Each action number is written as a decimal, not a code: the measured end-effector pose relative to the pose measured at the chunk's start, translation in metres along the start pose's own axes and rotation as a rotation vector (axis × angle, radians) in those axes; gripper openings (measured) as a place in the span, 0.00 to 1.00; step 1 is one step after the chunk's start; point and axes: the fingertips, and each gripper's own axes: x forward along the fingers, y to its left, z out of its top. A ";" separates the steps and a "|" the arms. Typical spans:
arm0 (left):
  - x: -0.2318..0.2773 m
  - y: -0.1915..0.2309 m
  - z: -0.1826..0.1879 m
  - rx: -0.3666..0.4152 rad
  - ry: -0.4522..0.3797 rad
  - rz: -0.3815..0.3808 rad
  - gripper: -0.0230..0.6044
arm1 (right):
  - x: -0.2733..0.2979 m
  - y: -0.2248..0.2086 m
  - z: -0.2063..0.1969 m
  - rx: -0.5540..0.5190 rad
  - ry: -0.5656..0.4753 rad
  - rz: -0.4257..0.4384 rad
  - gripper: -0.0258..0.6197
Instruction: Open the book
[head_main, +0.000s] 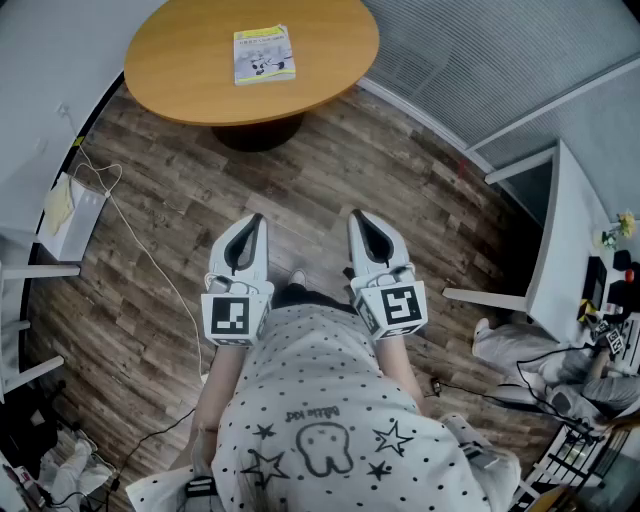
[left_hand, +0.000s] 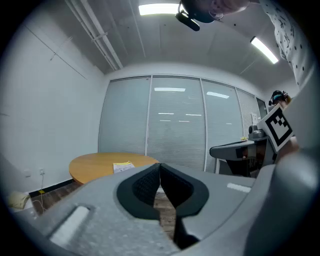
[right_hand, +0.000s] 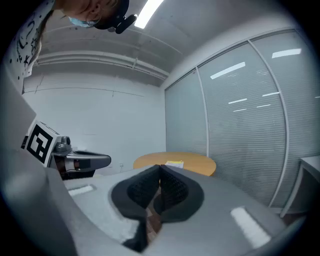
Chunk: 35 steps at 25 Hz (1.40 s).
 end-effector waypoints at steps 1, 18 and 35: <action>0.001 0.000 0.002 0.002 -0.005 0.000 0.06 | 0.000 -0.001 0.000 0.002 -0.001 -0.004 0.05; 0.008 -0.011 0.002 0.013 -0.013 -0.009 0.06 | -0.003 -0.013 -0.001 0.015 -0.020 0.030 0.05; 0.010 -0.005 0.000 0.012 0.000 0.018 0.06 | -0.029 -0.072 -0.013 -0.009 0.021 -0.091 0.05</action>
